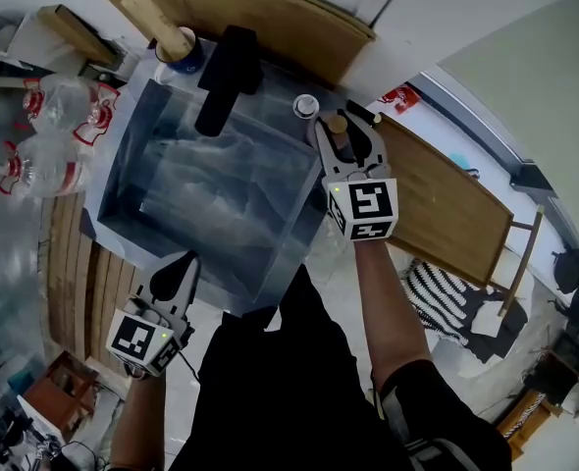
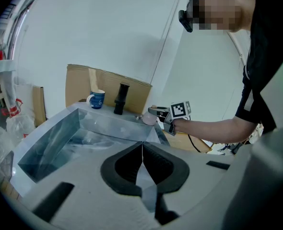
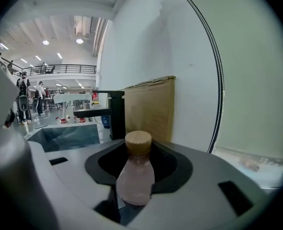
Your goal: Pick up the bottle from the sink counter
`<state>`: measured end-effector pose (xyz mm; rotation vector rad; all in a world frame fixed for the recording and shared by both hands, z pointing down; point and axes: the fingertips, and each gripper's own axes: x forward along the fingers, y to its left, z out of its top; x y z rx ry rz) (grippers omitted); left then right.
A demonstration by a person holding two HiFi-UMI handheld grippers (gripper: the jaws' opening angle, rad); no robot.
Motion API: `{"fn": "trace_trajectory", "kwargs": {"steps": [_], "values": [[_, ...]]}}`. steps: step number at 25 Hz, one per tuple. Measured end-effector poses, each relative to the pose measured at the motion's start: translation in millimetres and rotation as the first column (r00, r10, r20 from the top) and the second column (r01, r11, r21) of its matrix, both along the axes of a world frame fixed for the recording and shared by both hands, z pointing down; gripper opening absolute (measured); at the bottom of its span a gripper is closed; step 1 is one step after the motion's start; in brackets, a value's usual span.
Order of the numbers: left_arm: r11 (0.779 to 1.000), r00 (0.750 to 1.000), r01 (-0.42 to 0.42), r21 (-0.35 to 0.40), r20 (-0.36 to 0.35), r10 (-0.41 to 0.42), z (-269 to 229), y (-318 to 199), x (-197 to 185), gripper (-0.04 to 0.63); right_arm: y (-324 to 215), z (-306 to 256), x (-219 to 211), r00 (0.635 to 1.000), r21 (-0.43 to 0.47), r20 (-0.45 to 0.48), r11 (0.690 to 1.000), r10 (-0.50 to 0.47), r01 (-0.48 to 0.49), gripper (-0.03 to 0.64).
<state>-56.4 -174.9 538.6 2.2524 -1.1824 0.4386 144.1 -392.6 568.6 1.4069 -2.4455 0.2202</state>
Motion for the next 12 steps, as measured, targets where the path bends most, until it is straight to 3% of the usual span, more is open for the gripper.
{"fn": "trace_trajectory", "kwargs": {"steps": [12], "values": [[1.000,1.000,-0.010,-0.020,-0.008,0.010,2.0,-0.5,1.3,0.020,0.4,-2.8,-0.8,1.000,0.013,0.006,1.000,0.000,0.000,0.135]]}}
